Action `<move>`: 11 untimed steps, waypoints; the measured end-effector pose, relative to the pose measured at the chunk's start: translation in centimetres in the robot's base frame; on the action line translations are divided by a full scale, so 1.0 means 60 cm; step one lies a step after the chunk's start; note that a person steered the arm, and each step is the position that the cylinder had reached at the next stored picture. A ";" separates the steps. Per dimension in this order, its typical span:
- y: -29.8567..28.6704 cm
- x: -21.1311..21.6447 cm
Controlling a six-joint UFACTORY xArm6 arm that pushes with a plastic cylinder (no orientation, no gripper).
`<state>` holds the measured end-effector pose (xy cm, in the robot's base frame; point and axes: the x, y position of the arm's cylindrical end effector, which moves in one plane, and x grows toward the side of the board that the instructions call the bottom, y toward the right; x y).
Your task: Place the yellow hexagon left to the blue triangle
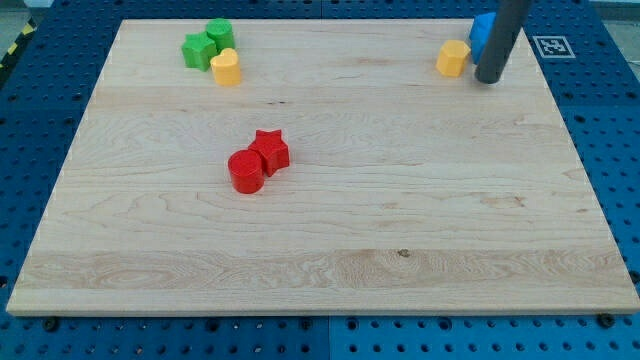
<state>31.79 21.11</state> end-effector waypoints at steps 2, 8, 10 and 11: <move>-0.005 -0.033; -0.128 -0.012; -0.158 -0.021; -0.149 -0.035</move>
